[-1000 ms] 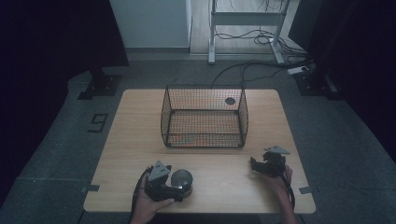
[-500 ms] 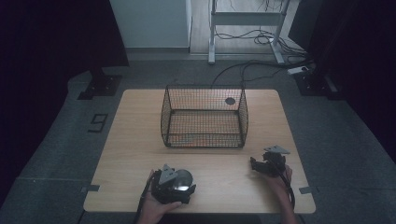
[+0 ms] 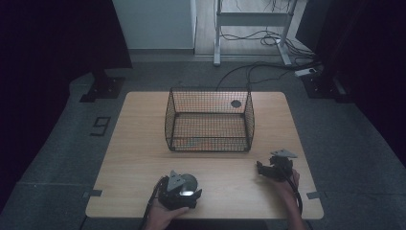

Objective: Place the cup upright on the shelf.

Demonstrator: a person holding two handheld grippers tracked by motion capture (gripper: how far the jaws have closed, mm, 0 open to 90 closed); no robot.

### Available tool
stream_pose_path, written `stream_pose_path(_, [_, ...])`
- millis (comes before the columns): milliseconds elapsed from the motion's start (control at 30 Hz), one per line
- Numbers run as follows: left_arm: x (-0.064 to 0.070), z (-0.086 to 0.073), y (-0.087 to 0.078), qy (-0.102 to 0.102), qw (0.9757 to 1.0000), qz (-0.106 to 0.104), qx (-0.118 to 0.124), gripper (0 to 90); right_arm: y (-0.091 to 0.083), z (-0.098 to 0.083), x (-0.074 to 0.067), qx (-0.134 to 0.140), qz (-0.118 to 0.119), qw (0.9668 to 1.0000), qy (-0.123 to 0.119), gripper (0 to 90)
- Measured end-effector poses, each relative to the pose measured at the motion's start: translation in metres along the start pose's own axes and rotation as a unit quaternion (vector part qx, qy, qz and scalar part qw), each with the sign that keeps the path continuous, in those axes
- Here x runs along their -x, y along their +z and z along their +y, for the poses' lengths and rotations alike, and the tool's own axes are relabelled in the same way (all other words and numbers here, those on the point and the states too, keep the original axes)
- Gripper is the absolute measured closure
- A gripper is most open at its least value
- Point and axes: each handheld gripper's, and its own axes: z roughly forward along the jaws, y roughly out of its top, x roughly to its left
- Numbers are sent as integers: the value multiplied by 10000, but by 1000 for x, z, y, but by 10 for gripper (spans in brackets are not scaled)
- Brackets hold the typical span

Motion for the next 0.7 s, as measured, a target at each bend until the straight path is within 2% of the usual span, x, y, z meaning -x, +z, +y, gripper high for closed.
stream_pose_path(367, [-2, 1, -1, 60, 10000, -78, -16, 142, 0, 0, 0, 1, 6, 10000, -5, 144])
stream_pose_path(700, [-7, 11, -10, -78, 9997, -125, 182, 144, 0, 0, 1, -2, 5, 10000, -2, 145])
